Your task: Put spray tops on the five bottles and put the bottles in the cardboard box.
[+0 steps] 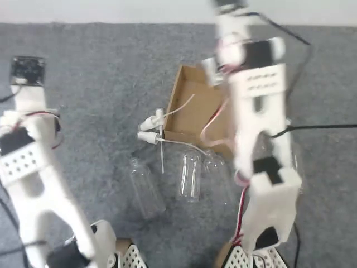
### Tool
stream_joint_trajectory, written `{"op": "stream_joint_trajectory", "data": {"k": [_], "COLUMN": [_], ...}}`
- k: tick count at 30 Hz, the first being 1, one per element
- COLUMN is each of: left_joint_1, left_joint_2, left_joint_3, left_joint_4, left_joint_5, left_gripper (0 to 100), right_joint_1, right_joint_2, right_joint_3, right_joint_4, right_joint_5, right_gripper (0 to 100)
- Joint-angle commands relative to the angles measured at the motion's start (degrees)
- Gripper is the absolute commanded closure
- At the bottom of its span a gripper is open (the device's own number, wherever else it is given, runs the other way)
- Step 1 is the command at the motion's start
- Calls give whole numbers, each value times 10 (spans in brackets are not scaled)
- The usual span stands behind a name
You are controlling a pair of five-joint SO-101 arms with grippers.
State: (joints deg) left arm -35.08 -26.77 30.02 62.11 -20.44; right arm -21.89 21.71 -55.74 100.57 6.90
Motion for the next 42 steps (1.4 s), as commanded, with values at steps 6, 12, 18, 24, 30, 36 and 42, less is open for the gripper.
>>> {"op": "stream_joint_trajectory", "data": {"k": [6, 12, 18, 24, 30, 36, 42], "left_joint_1": [-22, -39, -34, -34, -35, -35, -38], "left_joint_2": [83, 85, 81, 80, 80, 79, 79], "left_joint_3": [-70, -69, -28, -19, -19, -22, -27], "left_joint_4": [1, -25, -63, -72, -69, -49, -40], "left_joint_5": [-6, -7, -7, -6, -6, -7, -18], "left_gripper": [880, 880, 880, 880, 880, 880, 880], "right_joint_1": [-202, -218, -216, -217, -203, -134, -50], "right_joint_2": [0, 102, 149, 147, 147, 138, 14], "right_joint_3": [129, 137, 136, 135, 47, -72, 105], "right_joint_4": [-146, -211, -220, -211, -109, 27, 27], "right_joint_5": [-52, -84, -102, -98, -98, -46, 11], "right_gripper": [993, 993, 949, 742, 736, 738, 738]}}
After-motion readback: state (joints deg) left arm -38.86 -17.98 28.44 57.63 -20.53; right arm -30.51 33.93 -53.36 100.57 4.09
